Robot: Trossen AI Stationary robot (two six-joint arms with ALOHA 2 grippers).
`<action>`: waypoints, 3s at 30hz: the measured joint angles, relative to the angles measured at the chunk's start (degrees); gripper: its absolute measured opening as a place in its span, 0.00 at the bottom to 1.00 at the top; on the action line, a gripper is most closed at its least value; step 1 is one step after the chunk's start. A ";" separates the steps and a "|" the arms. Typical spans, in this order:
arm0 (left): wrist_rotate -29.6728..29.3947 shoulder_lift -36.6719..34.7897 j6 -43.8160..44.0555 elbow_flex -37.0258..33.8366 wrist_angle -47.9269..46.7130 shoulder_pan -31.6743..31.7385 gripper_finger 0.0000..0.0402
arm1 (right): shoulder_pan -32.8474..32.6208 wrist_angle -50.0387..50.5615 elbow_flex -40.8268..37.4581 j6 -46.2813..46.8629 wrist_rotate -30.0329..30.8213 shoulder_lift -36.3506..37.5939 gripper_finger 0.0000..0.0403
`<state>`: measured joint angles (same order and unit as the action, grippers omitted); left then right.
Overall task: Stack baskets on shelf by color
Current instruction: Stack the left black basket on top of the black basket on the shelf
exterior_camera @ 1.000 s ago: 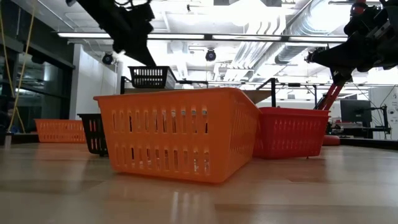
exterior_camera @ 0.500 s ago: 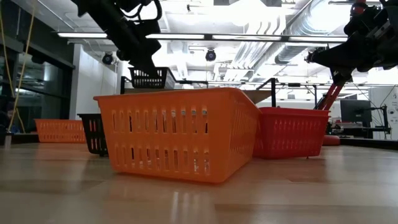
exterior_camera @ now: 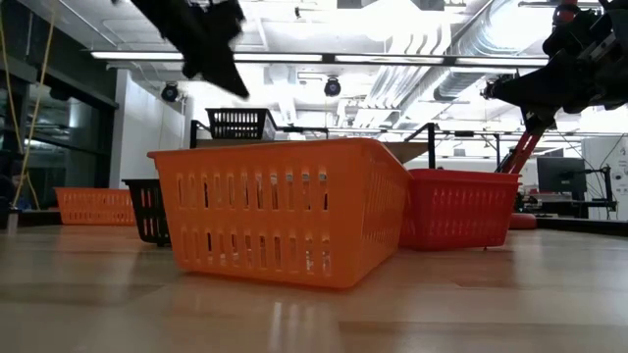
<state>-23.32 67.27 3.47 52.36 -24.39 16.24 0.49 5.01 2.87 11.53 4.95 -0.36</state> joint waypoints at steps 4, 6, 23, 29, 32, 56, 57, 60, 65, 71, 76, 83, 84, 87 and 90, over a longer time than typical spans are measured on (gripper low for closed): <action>5.46 -8.85 3.85 0.40 -0.97 -4.46 0.00 | -0.01 -0.01 0.00 0.01 -0.02 0.00 0.00; 8.41 -13.83 5.65 -0.49 0.63 -7.14 0.00 | 0.00 0.00 0.02 0.00 0.01 0.00 0.00; 11.10 -28.80 20.05 -20.85 13.55 -28.62 0.02 | -0.02 0.00 0.02 0.02 0.01 0.00 0.00; 15.47 -15.42 24.09 -14.90 6.66 -31.00 0.15 | -0.02 0.01 0.01 0.02 0.01 0.00 0.00; 17.09 -6.61 23.55 -9.99 5.69 -31.76 0.24 | -0.01 0.00 0.02 0.01 0.01 -0.01 0.00; 10.53 32.43 11.30 3.84 -3.95 -32.91 0.62 | -0.02 -0.02 0.00 0.02 0.01 -0.02 0.00; 10.20 33.10 11.29 3.84 -4.44 -32.87 0.61 | -0.02 -0.01 0.00 0.00 0.01 -0.02 0.00; 10.25 34.87 10.21 3.85 -5.22 -32.58 0.57 | 0.00 0.00 0.02 0.00 0.01 -0.02 0.00; 10.72 35.28 6.14 3.95 -4.97 -32.69 0.31 | -0.01 -0.01 0.01 0.02 0.01 -0.02 0.00; 9.83 29.05 3.78 3.84 -7.99 -31.68 0.03 | -0.02 -0.01 0.02 0.01 0.01 -0.04 0.00; 5.38 15.94 3.80 3.88 -13.18 -31.57 0.01 | 0.00 -0.02 0.02 0.02 0.01 -0.04 0.00; -7.22 -1.65 0.64 12.82 -18.68 -32.38 0.00 | -0.02 -0.02 0.00 0.02 0.01 -0.17 0.00; -9.89 -2.49 -1.04 15.14 -20.78 -32.00 0.00 | 0.00 -0.02 0.00 0.02 0.01 -0.17 0.00; -16.19 -2.53 -7.46 23.25 -26.77 -28.55 0.00 | -0.01 -0.02 0.01 0.01 0.01 -0.43 0.00; -17.54 -0.77 -14.02 30.87 -31.26 -21.61 0.00 | -0.01 -0.02 0.02 0.02 -0.01 -0.52 0.00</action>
<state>-40.87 66.50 -10.55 83.23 -55.65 -5.37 0.48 4.99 2.89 11.55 4.93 -0.89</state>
